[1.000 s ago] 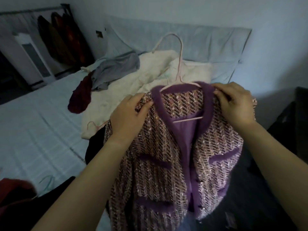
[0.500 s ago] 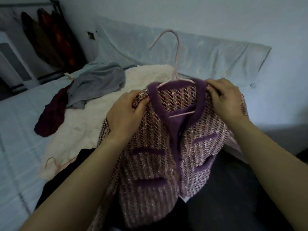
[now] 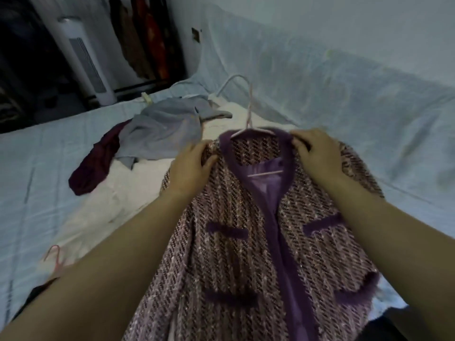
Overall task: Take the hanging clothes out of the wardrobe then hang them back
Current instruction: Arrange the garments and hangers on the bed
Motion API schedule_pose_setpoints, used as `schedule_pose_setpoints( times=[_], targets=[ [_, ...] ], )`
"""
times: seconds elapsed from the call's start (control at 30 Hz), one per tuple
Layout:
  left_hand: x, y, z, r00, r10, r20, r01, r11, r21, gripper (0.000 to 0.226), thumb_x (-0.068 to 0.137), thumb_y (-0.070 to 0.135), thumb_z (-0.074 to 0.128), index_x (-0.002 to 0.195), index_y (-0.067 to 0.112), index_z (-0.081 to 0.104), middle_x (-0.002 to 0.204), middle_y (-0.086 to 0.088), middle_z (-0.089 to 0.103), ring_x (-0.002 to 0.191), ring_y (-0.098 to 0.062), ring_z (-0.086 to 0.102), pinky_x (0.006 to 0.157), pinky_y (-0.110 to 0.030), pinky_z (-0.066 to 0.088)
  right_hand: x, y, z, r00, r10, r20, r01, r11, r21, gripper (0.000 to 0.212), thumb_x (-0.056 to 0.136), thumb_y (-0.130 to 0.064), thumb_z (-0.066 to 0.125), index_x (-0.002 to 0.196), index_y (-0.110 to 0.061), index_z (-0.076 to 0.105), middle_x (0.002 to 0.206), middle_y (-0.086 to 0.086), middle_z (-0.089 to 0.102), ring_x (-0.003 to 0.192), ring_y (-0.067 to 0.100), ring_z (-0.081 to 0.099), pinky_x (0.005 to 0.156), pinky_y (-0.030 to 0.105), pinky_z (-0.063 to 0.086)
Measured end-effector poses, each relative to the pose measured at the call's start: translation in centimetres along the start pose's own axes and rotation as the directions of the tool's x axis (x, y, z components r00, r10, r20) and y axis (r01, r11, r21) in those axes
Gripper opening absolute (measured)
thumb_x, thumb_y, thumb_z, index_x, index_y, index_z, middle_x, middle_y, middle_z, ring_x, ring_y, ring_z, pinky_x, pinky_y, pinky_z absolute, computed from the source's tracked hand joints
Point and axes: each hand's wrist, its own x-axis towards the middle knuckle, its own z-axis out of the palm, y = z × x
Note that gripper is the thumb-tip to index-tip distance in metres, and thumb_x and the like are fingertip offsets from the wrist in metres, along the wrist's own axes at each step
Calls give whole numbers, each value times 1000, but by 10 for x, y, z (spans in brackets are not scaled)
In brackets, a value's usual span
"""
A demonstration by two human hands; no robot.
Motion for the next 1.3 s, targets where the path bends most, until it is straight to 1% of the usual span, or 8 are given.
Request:
schedule_pose_setpoints(
  times=[0.07, 0.2, 0.3, 0.43, 0.67, 0.93, 1.17, 1.3],
  targets=[
    [0, -10, 23, 998, -47, 29, 44, 994, 97, 53, 92, 41, 53, 141, 26, 39, 129, -11, 50, 116, -33, 47, 90, -46, 43, 4, 13, 25, 997, 2, 83, 3, 998, -56, 33, 87, -34, 48, 112, -21, 67, 106, 8, 66, 100, 32, 58, 80, 39, 43],
    [-26, -28, 46, 972, -179, 153, 151, 972, 178, 60, 92, 51, 46, 146, 34, 27, 146, -4, 37, 133, -28, 36, 102, -59, 33, -11, 16, 61, 970, -35, 240, 62, 992, -109, 39, 85, -30, 60, 117, -9, 63, 117, 19, 60, 105, 38, 55, 91, 44, 43],
    [-69, -39, 40, 948, -223, 227, 180, 964, 197, 58, 92, 55, 42, 145, 37, 26, 148, 2, 36, 133, -24, 36, 106, -57, 29, -49, -17, 69, 963, -97, 253, 89, 995, 45, 41, 86, -29, 59, 118, -5, 62, 119, 17, 60, 108, 35, 55, 96, 39, 39],
    [-145, -50, 17, 952, -250, 179, 219, 959, 179, 64, 86, 64, 27, 142, 35, 37, 145, 2, 42, 132, -22, 39, 103, -44, 32, -110, -82, 75, 932, -132, 338, 67, 978, 197, 46, 88, -40, 49, 121, -10, 60, 123, 12, 58, 114, 31, 52, 101, 44, 40],
    [-287, -88, -34, 840, -499, 211, 440, 856, 271, 72, 80, 70, 8, 145, 42, 24, 151, 8, 30, 138, -16, 29, 112, -60, 16, -203, -189, 92, 711, -310, 631, 171, 947, 273, 53, 93, -48, 32, 133, -19, 51, 143, 5, 44, 134, 27, 34, 113, 40, 17],
    [-452, -166, -129, 761, -648, 32, 632, 751, 194, 65, 84, 67, 26, 134, 32, 48, 132, 5, 54, 120, -16, 52, 99, -51, 41, -321, -356, 102, 590, -441, 677, 266, 897, 352, 57, 90, -49, 31, 123, -12, 59, 129, 12, 57, 118, 33, 53, 98, 47, 43],
    [-612, -270, -239, 742, -663, -93, 670, 731, 133, 57, 88, 58, 34, 126, 22, 58, 117, 0, 63, 102, -21, 62, 84, -41, 51, -447, -541, 117, 515, -518, 683, 314, 855, 412, 70, 88, -58, 19, 131, -15, 52, 138, 8, 49, 128, 26, 44, 108, 41, 35],
    [-680, -324, -304, 689, -712, -136, 724, 675, 138, 59, 86, 57, 34, 125, 21, 59, 117, -2, 63, 103, -24, 61, 83, -41, 51, -495, -638, 134, 434, -556, 709, 304, 831, 465, 50, 96, -45, 41, 134, -14, 49, 141, 8, 45, 131, 24, 39, 108, 34, 31]
  ],
)
